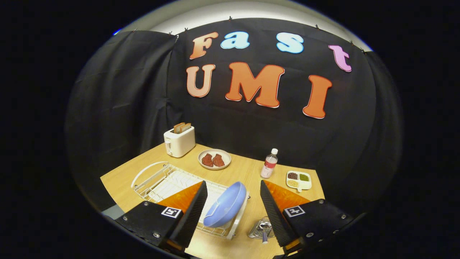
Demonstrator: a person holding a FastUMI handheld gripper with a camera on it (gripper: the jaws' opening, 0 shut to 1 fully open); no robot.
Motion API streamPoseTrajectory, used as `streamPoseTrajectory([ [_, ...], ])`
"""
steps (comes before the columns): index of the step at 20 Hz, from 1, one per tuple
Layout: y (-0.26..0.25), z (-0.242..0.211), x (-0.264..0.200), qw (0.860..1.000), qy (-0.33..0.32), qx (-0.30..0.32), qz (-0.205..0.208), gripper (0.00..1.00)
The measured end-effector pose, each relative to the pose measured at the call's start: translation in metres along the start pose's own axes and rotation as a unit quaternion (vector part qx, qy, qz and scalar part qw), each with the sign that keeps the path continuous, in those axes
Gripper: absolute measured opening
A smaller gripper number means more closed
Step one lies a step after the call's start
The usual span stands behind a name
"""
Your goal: Take the plate from the dish rack, then take the spoon from the basket and place it into the plate.
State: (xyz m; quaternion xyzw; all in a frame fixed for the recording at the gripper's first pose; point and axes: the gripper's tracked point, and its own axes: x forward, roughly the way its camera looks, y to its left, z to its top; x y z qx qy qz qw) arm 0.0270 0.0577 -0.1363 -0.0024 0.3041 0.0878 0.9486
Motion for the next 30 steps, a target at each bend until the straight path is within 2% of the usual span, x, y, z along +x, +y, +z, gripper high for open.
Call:
streamPoseTrajectory([
  [4,-0.002,-0.022,0.029,0.997,0.070,0.022,0.003,0.87],
  [7,-0.008,-0.040,0.050,0.992,0.119,0.038,-0.002,0.78],
  [14,-0.009,-0.078,0.089,0.974,0.220,0.052,-0.008,0.78],
  [17,-0.003,-0.088,0.100,0.967,0.246,0.070,-0.014,0.64],
  [20,0.002,-0.093,0.106,0.963,0.260,0.072,-0.020,0.56],
  [23,0.010,-0.113,0.102,0.950,0.302,0.075,-0.029,0.43],
  [26,0.010,-0.114,0.098,0.948,0.303,0.081,-0.048,0.40],
  [30,0.003,-0.099,0.089,0.948,0.289,0.097,-0.088,0.31],
])
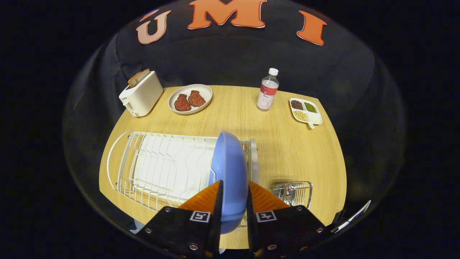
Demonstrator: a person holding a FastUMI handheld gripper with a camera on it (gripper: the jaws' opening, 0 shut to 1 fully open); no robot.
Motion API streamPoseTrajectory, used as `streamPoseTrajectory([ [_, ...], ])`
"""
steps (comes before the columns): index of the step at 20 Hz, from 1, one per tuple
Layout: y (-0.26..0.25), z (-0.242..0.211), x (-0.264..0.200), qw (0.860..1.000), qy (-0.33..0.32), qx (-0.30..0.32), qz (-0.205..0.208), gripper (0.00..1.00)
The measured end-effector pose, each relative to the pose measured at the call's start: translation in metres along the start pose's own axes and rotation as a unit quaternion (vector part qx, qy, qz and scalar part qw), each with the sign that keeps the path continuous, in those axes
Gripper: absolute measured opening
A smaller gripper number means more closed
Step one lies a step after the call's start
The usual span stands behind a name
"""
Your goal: Take the plate from the dish rack, then take the spoon from the basket and place it into the plate.
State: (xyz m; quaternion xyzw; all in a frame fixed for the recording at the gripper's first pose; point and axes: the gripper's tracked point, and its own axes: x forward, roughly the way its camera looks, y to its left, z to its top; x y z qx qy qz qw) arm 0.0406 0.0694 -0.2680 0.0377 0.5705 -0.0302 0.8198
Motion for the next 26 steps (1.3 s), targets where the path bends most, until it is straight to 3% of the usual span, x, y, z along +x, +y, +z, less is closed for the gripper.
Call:
streamPoseTrajectory([
  [4,-0.016,0.020,-0.021,0.999,-0.035,0.003,-0.032,0.28],
  [7,-0.010,0.014,-0.045,0.999,-0.036,0.035,0.002,0.19],
  [10,-0.027,0.001,-0.066,0.998,-0.052,0.022,-0.011,0.19],
  [17,-0.032,-0.079,-0.089,0.996,0.000,0.073,0.050,0.19],
  [23,-0.047,-0.148,-0.083,0.992,0.035,0.104,0.061,0.19],
  [26,-0.042,-0.171,-0.081,0.987,0.044,0.120,0.096,0.19],
])
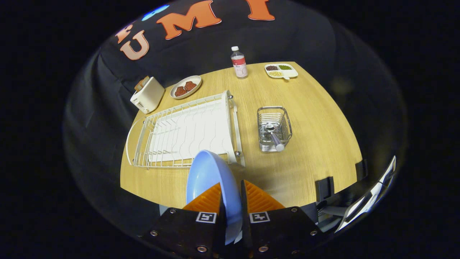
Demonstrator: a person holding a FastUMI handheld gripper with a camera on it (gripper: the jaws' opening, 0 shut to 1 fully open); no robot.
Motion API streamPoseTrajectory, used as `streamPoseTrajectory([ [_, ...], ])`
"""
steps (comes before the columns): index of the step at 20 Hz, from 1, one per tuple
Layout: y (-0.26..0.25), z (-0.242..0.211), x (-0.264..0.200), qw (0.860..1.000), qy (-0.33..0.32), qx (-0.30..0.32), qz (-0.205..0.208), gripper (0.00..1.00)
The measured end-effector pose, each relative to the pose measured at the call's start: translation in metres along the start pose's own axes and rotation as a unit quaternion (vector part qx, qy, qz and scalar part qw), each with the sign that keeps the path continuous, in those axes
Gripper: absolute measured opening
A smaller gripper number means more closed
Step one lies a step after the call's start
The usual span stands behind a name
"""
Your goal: Take the plate from the dish rack, then take the spoon from the basket and place it into the plate.
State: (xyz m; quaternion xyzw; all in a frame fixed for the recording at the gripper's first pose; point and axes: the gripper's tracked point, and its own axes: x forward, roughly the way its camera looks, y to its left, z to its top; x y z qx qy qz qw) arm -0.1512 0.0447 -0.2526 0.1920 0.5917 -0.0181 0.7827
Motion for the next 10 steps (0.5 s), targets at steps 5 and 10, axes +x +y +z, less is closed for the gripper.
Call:
streamPoseTrajectory([
  [5,-0.005,-0.026,0.025,1.000,0.012,0.011,0.020,0.19],
  [10,0.009,-0.048,0.055,0.997,0.036,0.043,0.055,0.19],
])
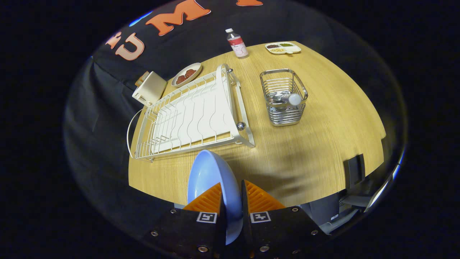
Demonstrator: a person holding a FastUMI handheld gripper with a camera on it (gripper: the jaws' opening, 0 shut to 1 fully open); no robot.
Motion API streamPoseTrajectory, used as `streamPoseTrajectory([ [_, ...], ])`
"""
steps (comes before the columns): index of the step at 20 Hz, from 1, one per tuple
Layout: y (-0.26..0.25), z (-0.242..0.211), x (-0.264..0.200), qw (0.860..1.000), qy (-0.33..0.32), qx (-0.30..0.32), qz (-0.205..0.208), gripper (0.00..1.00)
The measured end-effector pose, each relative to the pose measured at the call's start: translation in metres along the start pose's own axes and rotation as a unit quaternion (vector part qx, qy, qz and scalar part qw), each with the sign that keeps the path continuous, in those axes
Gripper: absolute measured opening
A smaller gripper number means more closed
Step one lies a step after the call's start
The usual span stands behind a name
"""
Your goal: Take the plate from the dish rack, then take the spoon from the basket and place it into the plate.
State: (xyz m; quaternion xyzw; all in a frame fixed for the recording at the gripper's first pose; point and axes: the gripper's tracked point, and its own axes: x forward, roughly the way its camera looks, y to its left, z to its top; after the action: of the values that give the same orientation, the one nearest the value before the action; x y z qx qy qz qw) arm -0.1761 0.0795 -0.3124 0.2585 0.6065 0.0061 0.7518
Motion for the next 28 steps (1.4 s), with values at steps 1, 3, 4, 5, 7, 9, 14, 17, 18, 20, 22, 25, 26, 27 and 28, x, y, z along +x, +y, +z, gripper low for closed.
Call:
streamPoseTrajectory([
  [1,0.004,0.000,0.007,1.000,-0.005,0.007,0.012,0.19],
  [3,0.006,-0.002,0.022,0.999,-0.006,0.039,0.024,0.19],
  [4,0.007,-0.005,0.027,0.998,-0.003,0.050,0.029,0.19],
  [5,0.007,-0.009,0.034,0.998,-0.002,0.056,0.030,0.19],
  [7,0.008,-0.010,0.041,0.997,-0.004,0.070,0.037,0.19],
  [9,0.011,-0.009,0.051,0.996,-0.003,0.081,0.043,0.19],
  [14,0.005,-0.003,0.066,0.993,-0.003,0.109,0.037,0.20],
  [17,0.000,0.012,0.058,0.995,-0.028,0.087,0.029,0.33],
  [18,-0.001,0.020,0.051,0.994,-0.042,0.089,0.037,0.37],
  [20,-0.011,0.040,0.041,0.991,-0.086,0.095,0.037,0.46],
  [22,-0.029,0.050,0.032,0.988,-0.118,0.093,0.023,0.56],
  [25,-0.057,0.074,0.012,0.981,-0.178,0.077,-0.001,0.72],
  [26,-0.065,0.082,0.002,0.977,-0.201,0.068,-0.007,0.75],
  [27,-0.071,0.091,-0.007,0.973,-0.224,0.056,-0.013,0.78],
  [28,-0.075,0.098,-0.016,0.968,-0.248,0.039,-0.020,0.78],
])
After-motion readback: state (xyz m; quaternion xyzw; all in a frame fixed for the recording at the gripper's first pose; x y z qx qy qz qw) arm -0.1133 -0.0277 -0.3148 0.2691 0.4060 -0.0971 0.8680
